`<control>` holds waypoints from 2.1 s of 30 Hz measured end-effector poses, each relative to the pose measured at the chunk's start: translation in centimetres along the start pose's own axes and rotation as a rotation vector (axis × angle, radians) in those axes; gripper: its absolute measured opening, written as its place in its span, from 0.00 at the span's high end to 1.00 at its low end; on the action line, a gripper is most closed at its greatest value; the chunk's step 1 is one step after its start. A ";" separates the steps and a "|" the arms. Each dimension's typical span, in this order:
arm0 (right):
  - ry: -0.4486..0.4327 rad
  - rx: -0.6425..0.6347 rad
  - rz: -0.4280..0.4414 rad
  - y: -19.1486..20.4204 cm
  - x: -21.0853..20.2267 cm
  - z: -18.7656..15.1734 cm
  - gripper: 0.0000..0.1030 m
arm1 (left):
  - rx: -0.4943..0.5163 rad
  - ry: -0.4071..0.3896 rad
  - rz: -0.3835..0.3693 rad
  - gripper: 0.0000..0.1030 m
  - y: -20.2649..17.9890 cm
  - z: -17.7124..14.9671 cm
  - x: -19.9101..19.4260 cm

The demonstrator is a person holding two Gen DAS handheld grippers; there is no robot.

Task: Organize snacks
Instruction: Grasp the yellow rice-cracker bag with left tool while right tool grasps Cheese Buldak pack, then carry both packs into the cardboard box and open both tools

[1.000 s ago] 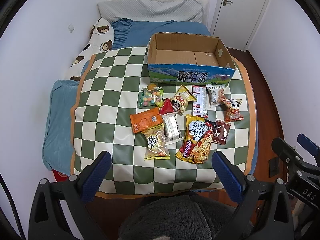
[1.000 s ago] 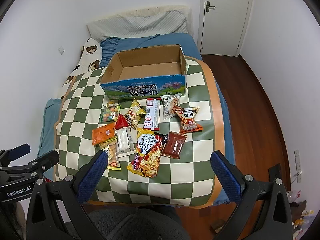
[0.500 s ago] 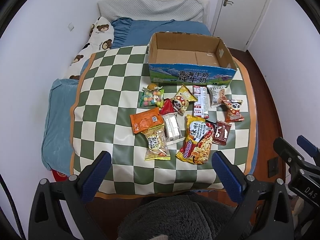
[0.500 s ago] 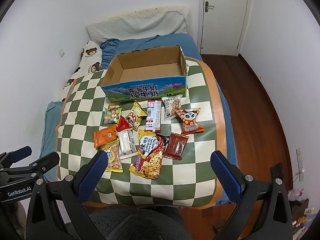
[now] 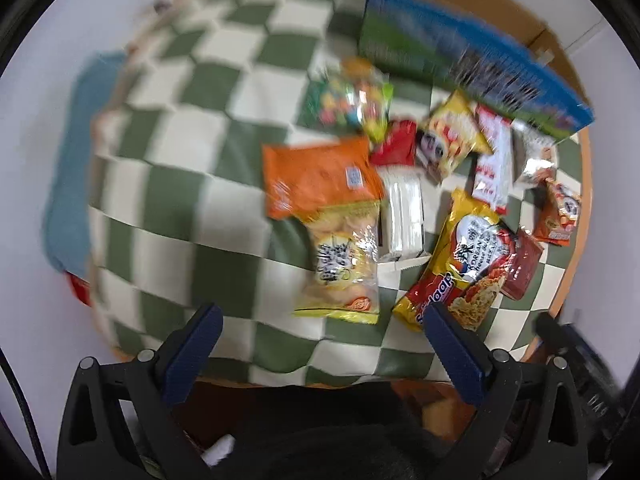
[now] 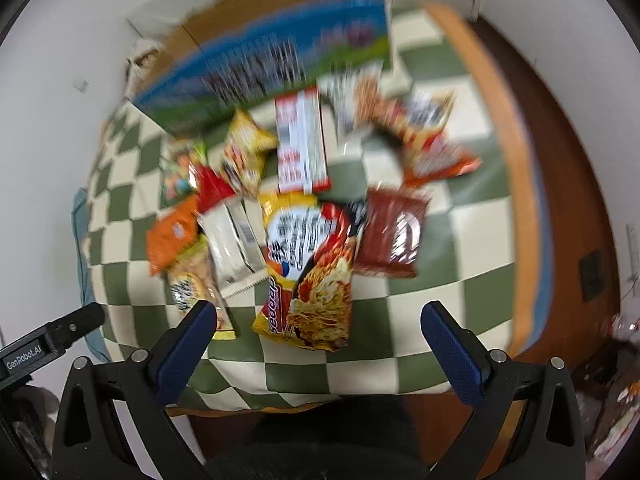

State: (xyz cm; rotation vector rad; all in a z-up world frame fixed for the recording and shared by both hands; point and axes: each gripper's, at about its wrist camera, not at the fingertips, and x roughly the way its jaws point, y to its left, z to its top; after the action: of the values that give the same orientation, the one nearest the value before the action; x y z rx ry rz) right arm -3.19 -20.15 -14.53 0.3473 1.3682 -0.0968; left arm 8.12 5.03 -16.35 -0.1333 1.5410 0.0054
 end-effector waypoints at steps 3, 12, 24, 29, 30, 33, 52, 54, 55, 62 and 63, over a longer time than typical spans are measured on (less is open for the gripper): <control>0.036 0.005 -0.018 -0.1 4.2 0.4 0.00 | -0.006 0.101 -0.057 0.00 -0.4 1.3 5.2; 0.115 0.044 -0.027 1.2 12.5 1.7 0.01 | -0.010 0.162 -0.084 0.41 0.9 1.7 12.0; 0.209 -0.118 -0.113 3.1 16.8 -3.2 0.16 | 0.013 0.154 -0.053 0.40 3.6 -2.0 12.7; 0.162 -0.081 -0.143 3.7 18.3 -3.7 0.14 | 0.067 0.142 -0.018 0.40 2.5 -2.0 12.2; 0.160 -0.079 -0.151 4.1 18.5 -3.6 0.14 | 0.075 0.139 -0.014 0.40 2.1 -1.9 12.0; 0.144 -0.073 -0.167 4.9 19.1 -4.2 0.15 | 0.094 0.115 -0.009 0.41 1.8 -2.6 10.9; 0.113 -0.069 -0.105 7.6 12.2 -9.5 0.18 | 0.104 0.075 -0.099 0.56 4.9 -12.1 3.6; 0.100 -0.066 -0.074 8.0 10.7 -9.9 0.19 | 0.106 0.075 -0.125 0.57 4.9 -12.9 2.0; 0.095 -0.063 -0.060 7.9 9.6 -9.5 0.19 | 0.104 0.072 -0.151 0.57 4.9 -13.0 0.9; -0.002 -0.059 0.052 7.5 2.9 -5.3 0.24 | 0.114 -0.028 -0.295 0.57 2.7 -10.5 -8.1; -0.030 -0.058 0.069 7.4 1.5 -4.2 0.24 | 0.122 -0.048 -0.306 0.56 1.9 -9.2 -9.2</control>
State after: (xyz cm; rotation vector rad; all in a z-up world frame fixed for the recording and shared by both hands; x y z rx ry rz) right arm -4.88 -11.67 -15.32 0.3425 1.3253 -0.0049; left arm -1.53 6.87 -7.52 -0.2689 1.4560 -0.3255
